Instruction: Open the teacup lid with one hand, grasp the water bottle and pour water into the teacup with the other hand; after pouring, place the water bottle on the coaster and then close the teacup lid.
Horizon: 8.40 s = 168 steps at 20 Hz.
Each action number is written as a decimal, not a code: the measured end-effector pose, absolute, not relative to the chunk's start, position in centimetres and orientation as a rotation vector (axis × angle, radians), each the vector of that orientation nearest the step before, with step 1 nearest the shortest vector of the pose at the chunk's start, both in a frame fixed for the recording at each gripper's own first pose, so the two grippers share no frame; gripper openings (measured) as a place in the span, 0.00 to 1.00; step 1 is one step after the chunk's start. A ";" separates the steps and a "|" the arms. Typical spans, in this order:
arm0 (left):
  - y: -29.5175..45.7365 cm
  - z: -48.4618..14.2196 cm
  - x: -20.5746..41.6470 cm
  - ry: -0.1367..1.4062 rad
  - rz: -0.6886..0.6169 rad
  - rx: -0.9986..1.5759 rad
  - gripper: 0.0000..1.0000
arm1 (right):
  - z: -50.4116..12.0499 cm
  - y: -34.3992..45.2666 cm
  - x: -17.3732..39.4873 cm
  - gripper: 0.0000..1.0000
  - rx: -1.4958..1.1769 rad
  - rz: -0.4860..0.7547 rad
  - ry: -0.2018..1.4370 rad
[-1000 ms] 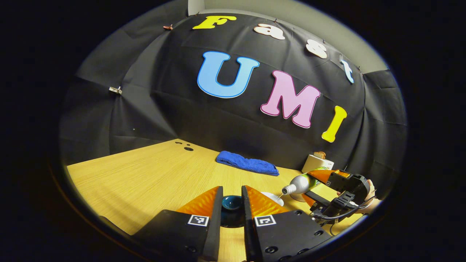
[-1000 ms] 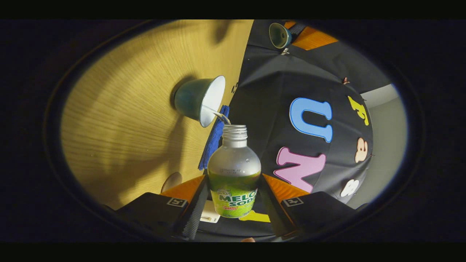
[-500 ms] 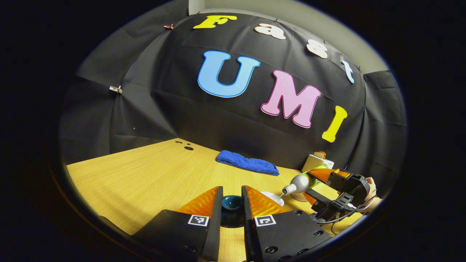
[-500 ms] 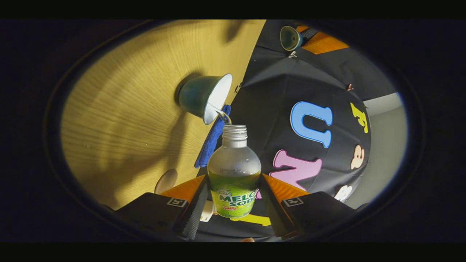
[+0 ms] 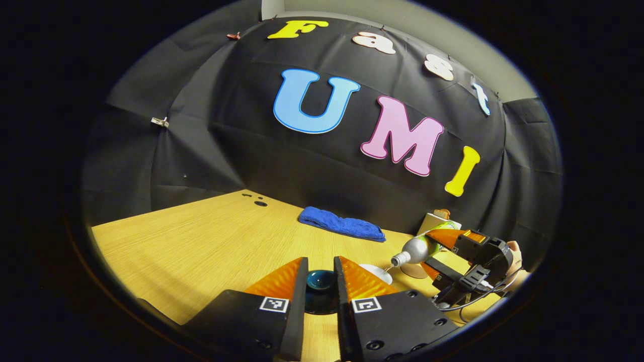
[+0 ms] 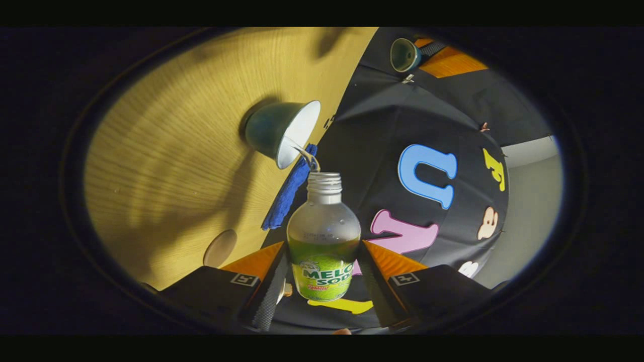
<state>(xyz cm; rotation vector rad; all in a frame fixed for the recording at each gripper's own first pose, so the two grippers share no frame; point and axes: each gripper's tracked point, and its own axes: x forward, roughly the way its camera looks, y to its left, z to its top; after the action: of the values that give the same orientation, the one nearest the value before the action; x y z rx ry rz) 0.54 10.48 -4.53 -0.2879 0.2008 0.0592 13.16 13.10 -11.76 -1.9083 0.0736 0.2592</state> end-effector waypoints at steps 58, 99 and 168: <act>11.4 -4.9 0.6 0.195 0.094 -0.298 0.31 | -12.7 13.5 12.9 0.80 -1.658 0.316 0.106; 10.5 -7.5 1.5 0.240 0.114 -0.270 0.31 | -14.5 2.6 16.9 0.81 0.096 0.160 0.384; -1.9 -3.3 1.3 0.104 -0.012 -0.092 0.95 | -1.1 -2.4 -0.8 0.97 0.086 0.070 0.098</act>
<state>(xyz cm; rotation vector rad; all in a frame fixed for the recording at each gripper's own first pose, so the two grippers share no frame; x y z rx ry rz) 1.25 -1.91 -3.29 -0.0917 0.1036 -0.0125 -0.83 -2.36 -1.13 0.0862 0.0977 0.0703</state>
